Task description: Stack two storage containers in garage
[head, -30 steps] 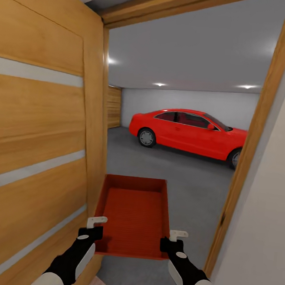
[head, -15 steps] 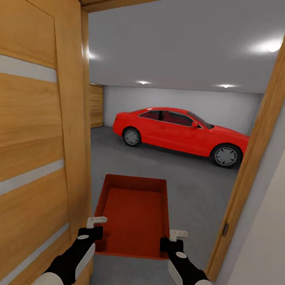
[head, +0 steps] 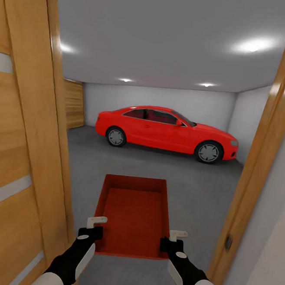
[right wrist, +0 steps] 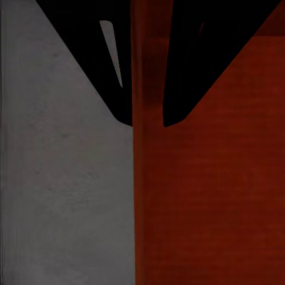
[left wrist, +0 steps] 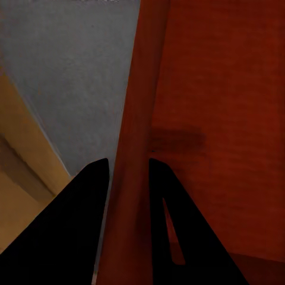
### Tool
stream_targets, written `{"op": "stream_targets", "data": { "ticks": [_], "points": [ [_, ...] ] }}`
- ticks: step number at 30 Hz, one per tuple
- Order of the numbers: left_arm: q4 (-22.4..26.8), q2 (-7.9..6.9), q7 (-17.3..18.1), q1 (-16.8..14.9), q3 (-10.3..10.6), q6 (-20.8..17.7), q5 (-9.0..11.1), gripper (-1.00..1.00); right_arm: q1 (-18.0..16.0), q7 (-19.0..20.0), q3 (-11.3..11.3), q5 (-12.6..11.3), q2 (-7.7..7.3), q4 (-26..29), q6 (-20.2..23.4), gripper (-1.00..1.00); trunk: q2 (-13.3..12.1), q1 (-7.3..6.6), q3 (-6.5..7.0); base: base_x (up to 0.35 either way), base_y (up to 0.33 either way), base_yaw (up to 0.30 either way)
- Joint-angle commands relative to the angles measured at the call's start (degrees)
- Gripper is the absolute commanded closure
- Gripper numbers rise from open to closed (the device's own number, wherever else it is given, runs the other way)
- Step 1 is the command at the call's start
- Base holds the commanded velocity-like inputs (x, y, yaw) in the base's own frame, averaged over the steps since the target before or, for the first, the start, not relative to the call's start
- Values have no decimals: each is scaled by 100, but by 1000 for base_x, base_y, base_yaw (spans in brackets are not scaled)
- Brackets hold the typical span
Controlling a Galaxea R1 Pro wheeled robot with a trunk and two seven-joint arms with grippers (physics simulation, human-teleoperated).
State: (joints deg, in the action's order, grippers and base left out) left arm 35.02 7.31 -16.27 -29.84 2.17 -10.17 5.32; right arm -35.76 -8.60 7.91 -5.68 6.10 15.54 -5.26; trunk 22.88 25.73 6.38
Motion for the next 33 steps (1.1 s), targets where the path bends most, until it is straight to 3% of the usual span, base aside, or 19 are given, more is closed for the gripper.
{"op": "stream_targets", "data": {
  "ticks": [1,19,25,33],
  "points": [
    [13,-45,-78,5,11,-47,-39,100,-9,-28,-100,-38,-4,1,-29,100,4,5,-2,319,78,-251],
    [17,-46,-78,4,11,-39,-48,100,-9,-28,-97,-30,-4,1,-37,100,4,5,-2,320,29,-249],
    [22,-46,-78,6,11,-47,-48,100,-9,-28,-104,-21,-12,1,-40,100,4,5,-2,289,68,-29],
    [18,-45,-85,4,5,-53,-43,100,-9,-28,-96,-15,-5,1,-57,100,4,5,-2,35,16,0]
  ]
}}
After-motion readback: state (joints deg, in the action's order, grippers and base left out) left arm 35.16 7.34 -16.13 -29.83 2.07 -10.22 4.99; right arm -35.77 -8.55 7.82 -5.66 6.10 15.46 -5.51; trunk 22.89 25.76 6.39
